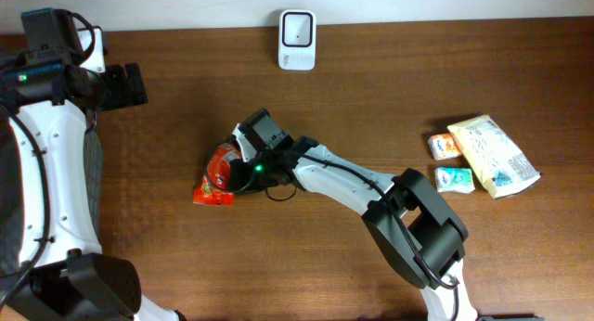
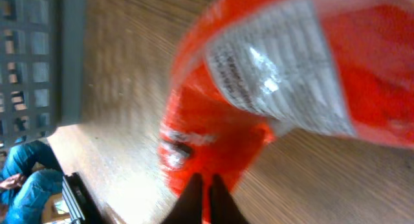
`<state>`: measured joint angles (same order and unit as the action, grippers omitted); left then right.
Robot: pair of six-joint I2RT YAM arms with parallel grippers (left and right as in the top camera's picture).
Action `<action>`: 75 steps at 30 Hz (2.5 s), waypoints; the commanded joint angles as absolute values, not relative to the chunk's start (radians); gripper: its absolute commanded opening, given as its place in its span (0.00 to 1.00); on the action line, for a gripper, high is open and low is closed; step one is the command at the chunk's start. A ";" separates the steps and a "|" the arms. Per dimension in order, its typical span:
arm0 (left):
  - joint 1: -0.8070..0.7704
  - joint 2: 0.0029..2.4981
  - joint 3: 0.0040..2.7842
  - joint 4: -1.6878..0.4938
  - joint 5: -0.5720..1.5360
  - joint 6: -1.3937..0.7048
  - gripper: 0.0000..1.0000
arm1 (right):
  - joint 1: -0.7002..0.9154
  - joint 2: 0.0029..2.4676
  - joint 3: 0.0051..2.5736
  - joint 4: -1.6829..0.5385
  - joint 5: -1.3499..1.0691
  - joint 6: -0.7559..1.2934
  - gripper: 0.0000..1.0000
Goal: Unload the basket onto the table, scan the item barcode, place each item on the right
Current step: 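Reach the right gripper to the red snack bag and grasp it, then lift the red bag and hold it over the scanner window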
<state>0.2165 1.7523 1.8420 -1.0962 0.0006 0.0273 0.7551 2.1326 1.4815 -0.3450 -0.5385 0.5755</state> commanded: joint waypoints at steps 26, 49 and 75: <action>0.219 1.754 1.844 -1.094 0.008 0.043 0.99 | 0.570 2.099 1.489 -0.593 -0.414 0.448 0.04; 0.219 1.754 1.844 -1.095 0.004 0.043 0.99 | 0.589 2.314 1.502 -0.286 -0.788 0.462 0.75; 0.219 1.754 1.844 -1.095 0.004 0.043 0.99 | 0.252 1.753 1.506 -0.901 -1.169 -0.257 0.04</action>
